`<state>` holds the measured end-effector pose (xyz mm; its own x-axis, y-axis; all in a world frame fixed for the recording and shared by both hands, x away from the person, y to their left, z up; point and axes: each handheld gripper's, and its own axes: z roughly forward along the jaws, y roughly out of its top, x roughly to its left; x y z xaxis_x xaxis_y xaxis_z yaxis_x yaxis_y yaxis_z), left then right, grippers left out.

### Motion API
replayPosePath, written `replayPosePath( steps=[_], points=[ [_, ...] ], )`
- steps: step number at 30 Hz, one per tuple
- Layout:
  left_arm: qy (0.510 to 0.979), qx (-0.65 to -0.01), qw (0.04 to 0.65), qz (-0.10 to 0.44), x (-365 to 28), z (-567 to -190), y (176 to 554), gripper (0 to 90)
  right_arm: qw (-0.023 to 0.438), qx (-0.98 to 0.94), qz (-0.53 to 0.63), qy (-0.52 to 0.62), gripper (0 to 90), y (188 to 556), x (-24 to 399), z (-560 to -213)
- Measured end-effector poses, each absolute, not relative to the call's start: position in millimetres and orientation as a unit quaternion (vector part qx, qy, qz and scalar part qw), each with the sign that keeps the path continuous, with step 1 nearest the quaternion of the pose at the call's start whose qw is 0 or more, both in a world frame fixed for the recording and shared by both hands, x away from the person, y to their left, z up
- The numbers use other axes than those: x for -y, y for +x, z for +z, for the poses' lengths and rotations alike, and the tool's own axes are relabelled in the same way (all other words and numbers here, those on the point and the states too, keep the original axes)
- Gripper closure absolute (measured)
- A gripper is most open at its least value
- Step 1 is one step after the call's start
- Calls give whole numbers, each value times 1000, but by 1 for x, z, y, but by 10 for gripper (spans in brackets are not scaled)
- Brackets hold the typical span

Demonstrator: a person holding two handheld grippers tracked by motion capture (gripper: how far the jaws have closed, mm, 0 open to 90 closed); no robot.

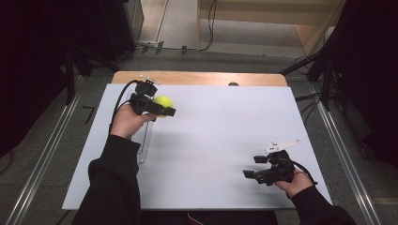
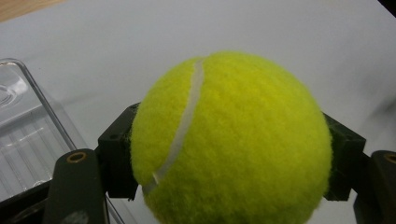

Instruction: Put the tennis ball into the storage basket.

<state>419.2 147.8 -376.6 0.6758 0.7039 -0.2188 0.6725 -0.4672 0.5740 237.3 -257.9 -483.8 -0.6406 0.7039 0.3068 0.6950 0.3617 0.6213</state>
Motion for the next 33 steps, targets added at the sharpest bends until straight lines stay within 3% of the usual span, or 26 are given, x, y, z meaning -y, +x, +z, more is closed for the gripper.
replayPosePath(
  steps=[33],
  points=[
    [824,-459,326,66,-181,-373,421,264,6,-827,374,420,185,238,256,-483]
  ],
)
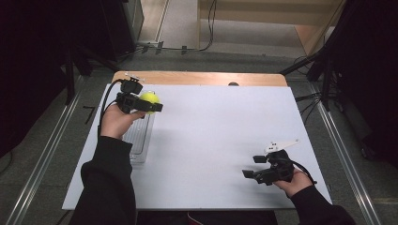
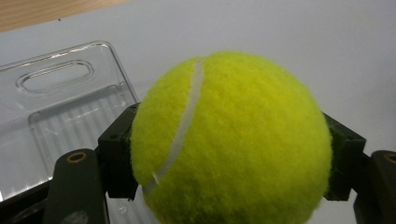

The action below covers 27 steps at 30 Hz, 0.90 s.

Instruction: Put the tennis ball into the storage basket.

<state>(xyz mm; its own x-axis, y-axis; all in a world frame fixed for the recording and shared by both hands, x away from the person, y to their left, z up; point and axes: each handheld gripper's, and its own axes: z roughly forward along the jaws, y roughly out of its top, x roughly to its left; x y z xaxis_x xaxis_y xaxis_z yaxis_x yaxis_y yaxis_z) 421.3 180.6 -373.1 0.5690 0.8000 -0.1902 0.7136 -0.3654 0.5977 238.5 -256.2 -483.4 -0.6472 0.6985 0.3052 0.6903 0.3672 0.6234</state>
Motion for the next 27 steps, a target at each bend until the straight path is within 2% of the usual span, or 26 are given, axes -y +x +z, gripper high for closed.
replayPosePath(
  steps=[14,27],
  points=[
    [809,-487,316,96,-192,-373,423,264,5,-828,374,418,185,239,255,-484],
    [796,-505,318,102,-208,-375,424,264,3,-830,372,415,185,239,255,-484]
  ],
)
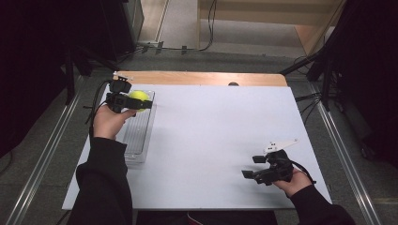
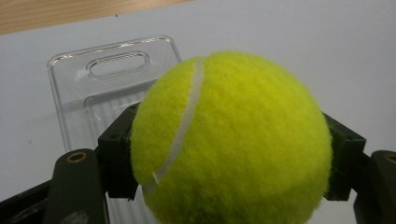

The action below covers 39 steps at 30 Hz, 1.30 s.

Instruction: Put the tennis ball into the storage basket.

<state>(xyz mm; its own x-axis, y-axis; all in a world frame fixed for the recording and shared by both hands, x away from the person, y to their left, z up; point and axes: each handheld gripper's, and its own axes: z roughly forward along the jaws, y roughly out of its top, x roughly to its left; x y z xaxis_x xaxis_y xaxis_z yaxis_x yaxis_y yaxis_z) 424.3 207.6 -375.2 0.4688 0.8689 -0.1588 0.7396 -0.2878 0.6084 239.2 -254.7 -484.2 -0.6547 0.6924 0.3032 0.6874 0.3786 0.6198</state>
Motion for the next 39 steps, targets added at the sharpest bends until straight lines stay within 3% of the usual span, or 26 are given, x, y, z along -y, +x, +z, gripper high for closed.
replayPosePath(
  steps=[39],
  points=[
    [776,-536,314,113,-217,-402,433,262,2,-830,371,416,185,239,255,-485]
  ],
)
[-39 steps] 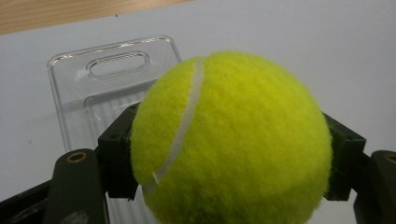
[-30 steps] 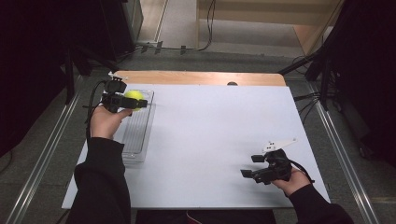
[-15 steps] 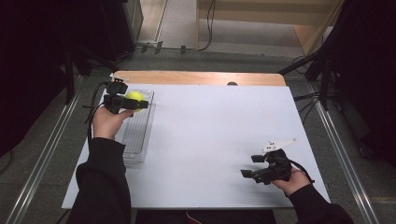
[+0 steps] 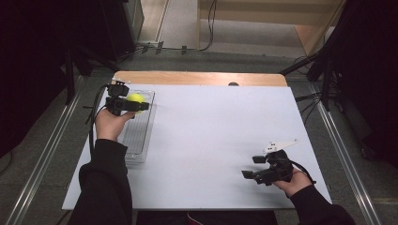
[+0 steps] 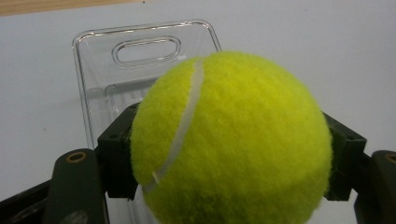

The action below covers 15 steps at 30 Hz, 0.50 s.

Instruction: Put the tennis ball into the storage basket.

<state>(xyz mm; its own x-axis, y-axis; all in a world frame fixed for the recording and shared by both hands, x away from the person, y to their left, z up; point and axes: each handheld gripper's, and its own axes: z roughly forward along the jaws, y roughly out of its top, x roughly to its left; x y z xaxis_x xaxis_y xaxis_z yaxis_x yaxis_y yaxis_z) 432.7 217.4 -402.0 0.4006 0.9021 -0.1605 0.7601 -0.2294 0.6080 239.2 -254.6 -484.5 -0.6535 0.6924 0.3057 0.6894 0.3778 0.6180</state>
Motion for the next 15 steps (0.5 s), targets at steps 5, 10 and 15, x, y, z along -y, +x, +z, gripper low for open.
replayPosePath(
  steps=[5,10,15],
  points=[
    [776,-539,308,114,-218,-407,434,261,2,-830,371,416,185,239,255,-485],
    [777,-541,302,113,-217,-411,435,260,1,-831,371,415,185,239,254,-485],
    [776,-546,297,110,-218,-416,437,259,2,-830,371,417,185,239,255,-485]
  ],
)
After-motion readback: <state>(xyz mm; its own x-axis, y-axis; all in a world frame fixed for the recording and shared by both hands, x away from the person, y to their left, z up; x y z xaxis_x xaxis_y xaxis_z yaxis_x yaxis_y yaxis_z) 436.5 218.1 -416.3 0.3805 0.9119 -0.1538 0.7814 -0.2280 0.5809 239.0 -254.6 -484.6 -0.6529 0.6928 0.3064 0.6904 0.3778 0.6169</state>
